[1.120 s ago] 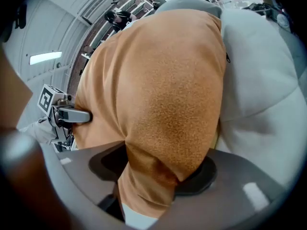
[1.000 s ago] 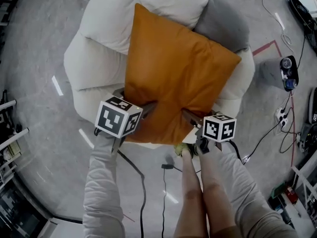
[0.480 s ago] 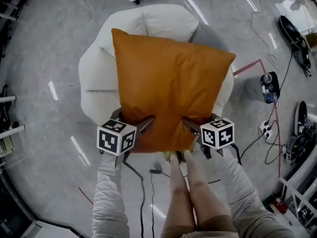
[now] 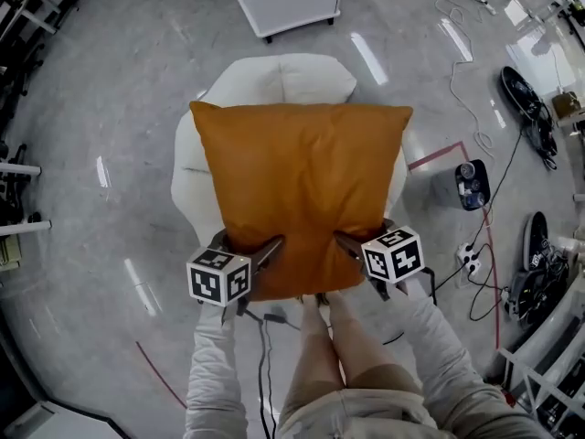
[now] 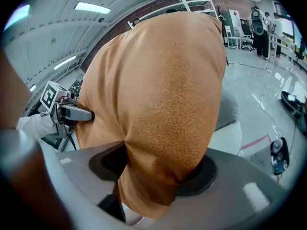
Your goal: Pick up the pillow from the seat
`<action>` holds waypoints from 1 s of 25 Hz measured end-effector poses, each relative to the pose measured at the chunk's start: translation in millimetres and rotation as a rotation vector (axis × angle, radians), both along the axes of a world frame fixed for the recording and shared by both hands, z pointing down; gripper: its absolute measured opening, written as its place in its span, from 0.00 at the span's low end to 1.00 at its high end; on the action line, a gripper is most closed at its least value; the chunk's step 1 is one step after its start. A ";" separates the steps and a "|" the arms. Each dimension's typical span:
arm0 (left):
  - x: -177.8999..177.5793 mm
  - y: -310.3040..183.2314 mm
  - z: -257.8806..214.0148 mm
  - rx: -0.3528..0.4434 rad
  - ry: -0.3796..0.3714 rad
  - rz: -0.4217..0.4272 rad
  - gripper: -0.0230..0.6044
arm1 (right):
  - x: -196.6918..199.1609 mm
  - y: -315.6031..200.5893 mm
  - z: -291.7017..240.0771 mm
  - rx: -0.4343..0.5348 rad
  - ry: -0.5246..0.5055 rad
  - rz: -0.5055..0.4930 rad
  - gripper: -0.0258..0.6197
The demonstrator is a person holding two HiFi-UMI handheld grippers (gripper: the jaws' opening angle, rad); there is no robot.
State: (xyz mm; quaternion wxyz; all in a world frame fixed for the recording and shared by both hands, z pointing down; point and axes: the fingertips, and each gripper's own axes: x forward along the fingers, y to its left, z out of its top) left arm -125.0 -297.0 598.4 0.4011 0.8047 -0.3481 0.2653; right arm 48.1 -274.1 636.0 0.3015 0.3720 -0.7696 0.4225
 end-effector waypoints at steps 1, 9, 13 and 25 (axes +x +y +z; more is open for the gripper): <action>-1.3 5.3 -10.6 0.005 0.007 -0.012 0.60 | -0.7 3.1 -11.8 0.006 0.008 -0.011 0.47; 3.6 54.1 -83.0 0.049 0.046 -0.095 0.60 | 6.4 35.9 -89.6 0.051 0.048 -0.099 0.47; 2.4 78.9 -111.5 0.068 0.060 -0.136 0.60 | 5.9 52.3 -121.0 0.078 0.060 -0.146 0.47; -4.0 133.8 -170.3 0.151 0.082 -0.223 0.60 | -1.4 89.4 -183.5 0.162 0.083 -0.239 0.47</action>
